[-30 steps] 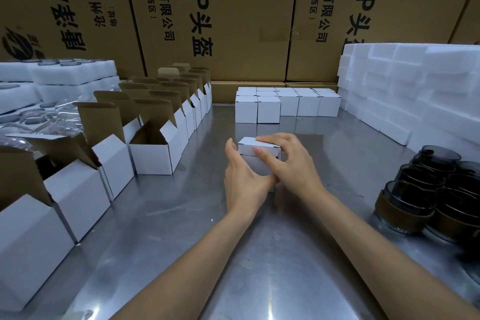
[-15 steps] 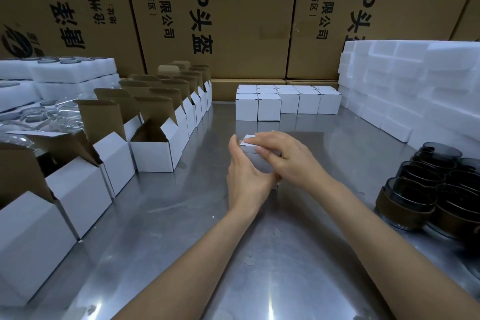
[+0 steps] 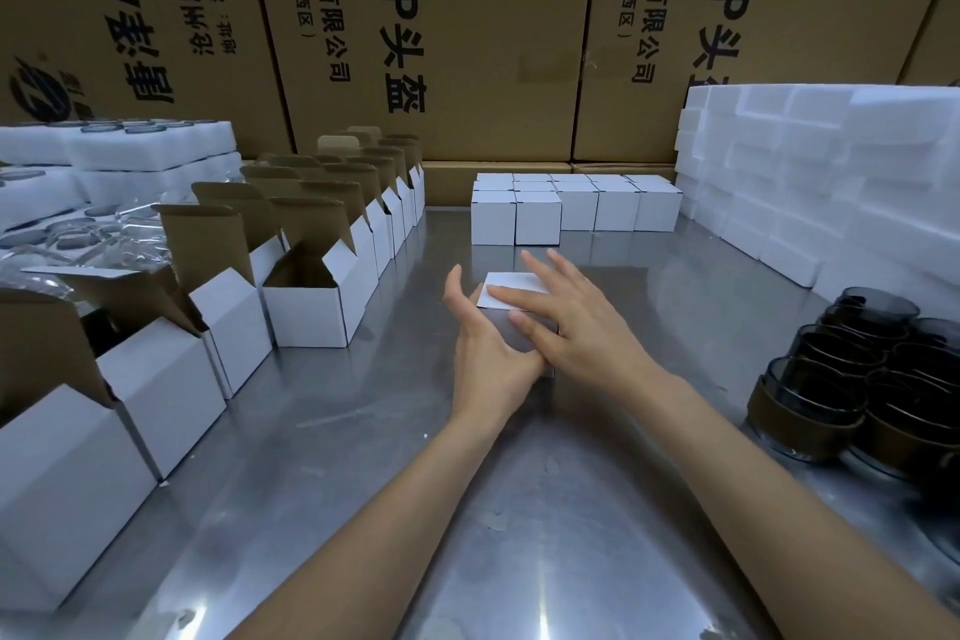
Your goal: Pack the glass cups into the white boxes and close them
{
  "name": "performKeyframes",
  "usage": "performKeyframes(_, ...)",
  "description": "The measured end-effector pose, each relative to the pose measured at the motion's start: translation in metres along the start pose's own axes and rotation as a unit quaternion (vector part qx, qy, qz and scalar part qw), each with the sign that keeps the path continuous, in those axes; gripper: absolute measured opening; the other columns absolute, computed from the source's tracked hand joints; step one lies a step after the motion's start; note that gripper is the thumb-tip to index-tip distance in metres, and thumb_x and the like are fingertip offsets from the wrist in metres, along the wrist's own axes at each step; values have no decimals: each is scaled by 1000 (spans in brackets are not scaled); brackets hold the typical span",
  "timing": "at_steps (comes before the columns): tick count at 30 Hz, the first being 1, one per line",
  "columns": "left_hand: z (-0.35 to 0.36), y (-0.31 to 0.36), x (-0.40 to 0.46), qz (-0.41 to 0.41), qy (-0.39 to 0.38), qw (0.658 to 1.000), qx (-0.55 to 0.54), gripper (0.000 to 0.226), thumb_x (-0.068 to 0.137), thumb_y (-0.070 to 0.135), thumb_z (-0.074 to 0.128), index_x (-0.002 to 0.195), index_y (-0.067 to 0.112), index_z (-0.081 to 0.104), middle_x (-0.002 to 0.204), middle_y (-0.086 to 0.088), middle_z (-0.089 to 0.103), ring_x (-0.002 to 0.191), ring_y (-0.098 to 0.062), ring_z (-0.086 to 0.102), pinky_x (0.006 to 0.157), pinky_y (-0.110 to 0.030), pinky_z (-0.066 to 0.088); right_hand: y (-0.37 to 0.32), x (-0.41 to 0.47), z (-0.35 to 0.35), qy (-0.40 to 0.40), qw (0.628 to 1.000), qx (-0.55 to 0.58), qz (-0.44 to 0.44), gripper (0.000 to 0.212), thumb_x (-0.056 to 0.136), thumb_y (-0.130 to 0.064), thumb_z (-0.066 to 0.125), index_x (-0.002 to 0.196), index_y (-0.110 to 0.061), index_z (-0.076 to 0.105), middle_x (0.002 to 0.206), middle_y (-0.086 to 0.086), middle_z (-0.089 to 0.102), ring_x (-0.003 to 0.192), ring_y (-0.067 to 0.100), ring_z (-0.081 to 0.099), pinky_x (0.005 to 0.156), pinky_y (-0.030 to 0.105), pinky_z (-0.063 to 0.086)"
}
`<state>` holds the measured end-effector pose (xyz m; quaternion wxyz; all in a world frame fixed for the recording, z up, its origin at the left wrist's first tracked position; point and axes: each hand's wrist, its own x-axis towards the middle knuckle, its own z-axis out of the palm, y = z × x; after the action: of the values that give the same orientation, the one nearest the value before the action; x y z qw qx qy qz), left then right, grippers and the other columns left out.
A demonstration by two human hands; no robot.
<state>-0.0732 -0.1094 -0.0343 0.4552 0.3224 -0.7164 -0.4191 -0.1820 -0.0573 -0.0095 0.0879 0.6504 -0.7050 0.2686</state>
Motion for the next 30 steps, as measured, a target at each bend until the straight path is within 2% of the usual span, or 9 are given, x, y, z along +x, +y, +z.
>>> performKeyframes(3, 1, -2, 0, 7, -41, 999, 8, 109, 74, 20, 77, 147, 24, -4, 116, 7, 51, 101, -14, 56, 69, -1, 38, 3, -10, 6, 69, 997, -24, 25, 46, 97, -41, 47, 143, -37, 40, 157, -1, 24, 144, 19, 16, 116, 42, 20)
performKeyframes(7, 4, -10, 11, 7, -90, 994, 55, 95, 84, 17, 66, 150, 22, -2, 134, 0, 51, 110, -22, 57, 77, -19, 38, 2, -10, 13, 198, 974, -106, -6, 43, 81, -22, 70, 124, -24, 64, 126, 7, 58, 115, 29, 46, 91, 43, 44)
performKeyframes(9, 7, -15, 21, 1, -103, 991, 84, 85, 88, 16, 62, 151, 21, 5, 126, -5, 58, 108, -25, 59, 75, -22, 40, 2, -5, 18, 205, 970, -129, -1, 41, 75, -18, 74, 115, -22, 69, 113, 5, 64, 106, 32, 56, 82, 42, 47)
performKeyframes(11, 10, -18, 33, -3, -121, 990, 72, 75, 87, 11, 62, 149, 18, 20, 127, -4, 59, 113, -21, 59, 84, -22, 44, 10, 1, 20, 205, 967, -148, 33, 39, 76, -18, 74, 115, -22, 69, 113, 3, 66, 105, 33, 58, 81, 42, 46)
performKeyframes(13, 14, -23, 45, -7, -139, 988, 62, 69, 86, 3, 62, 146, 15, 29, 136, -2, 54, 119, -18, 56, 98, -26, 44, 25, 9, 20, 197, 964, -156, 85, 37, 84, -19, 67, 121, -24, 65, 121, 0, 63, 112, 32, 53, 85, 42, 42)
performKeyframes(17, 22, -33, 73, -20, -106, 991, 74, 63, 89, 4, 59, 145, 14, 33, 135, -1, 53, 108, -13, 53, 95, -20, 39, 65, 35, 24, 192, 948, -145, 208, 37, 94, -21, 54, 130, -30, 56, 144, 2, 39, 125, 32, 32, 95, 41, 38)
performKeyframes(21, 24, -48, 116, -39, -43, 995, 76, 59, 88, 5, 58, 142, 12, 37, 138, -3, 50, 119, -20, 51, 100, -28, 40, 98, 68, 31, 222, 925, -94, 295, 43, 95, -9, 50, 130, -34, 54, 149, 4, 21, 123, 33, 22, 82, 39, 41)
performKeyframes(25, 28, -68, 164, -69, -1, 995, 73, 64, 88, 8, 59, 145, 13, 33, 145, -5, 43, 129, -23, 45, 103, -33, 40, 136, 105, 41, 221, 917, -5, 332, 46, 97, -13, 43, 138, -34, 45, 148, 5, 24, 114, 23, 28, 81, 33, 33)
performKeyframes(30, 38, -84, 213, -88, -23, 992, 86, 79, 86, 6, 58, 152, 12, 16, 155, -7, 31, 139, -26, 36, 110, -42, 36, 166, 143, 54, 176, 928, -117, 308, 57, 97, -3, 42, 146, -28, 31, 158, 1, 15, 132, 29, 32, 85, 37, 41)
